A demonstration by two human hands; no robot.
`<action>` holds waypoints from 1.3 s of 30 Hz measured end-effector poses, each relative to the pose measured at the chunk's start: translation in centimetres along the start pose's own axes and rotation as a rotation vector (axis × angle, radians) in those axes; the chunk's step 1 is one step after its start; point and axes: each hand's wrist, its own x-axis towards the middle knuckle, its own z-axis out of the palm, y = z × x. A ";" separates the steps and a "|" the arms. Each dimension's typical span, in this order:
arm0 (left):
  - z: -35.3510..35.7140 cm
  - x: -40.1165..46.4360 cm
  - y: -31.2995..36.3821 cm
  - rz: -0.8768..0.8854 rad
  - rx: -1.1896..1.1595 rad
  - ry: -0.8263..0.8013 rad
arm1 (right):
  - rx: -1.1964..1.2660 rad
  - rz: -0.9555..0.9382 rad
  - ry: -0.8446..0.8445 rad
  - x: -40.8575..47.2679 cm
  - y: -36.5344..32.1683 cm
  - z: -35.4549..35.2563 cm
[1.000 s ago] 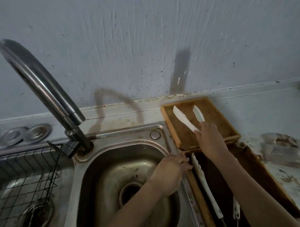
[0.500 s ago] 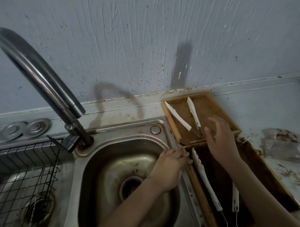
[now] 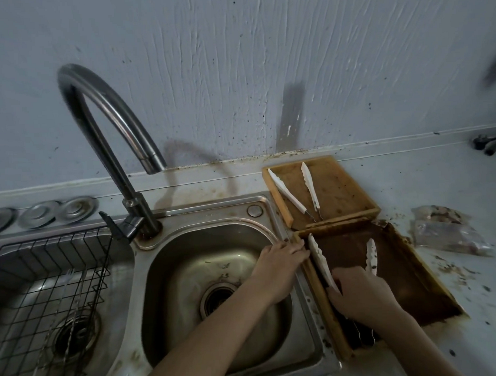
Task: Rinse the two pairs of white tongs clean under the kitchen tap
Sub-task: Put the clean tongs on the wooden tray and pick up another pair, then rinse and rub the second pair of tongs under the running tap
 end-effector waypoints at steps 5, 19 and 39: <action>-1.5 0.1 0.6 0.012 0.230 -0.008 | 0.100 0.034 0.044 -0.8 -0.5 -1.2; -8.8 -6.4 -7.5 -0.195 -0.064 0.377 | 1.356 -0.010 0.017 0.7 -10.8 -6.6; -10.1 -13.3 -19.9 -0.719 -0.126 0.707 | 1.731 0.019 -0.256 4.5 -20.2 -4.3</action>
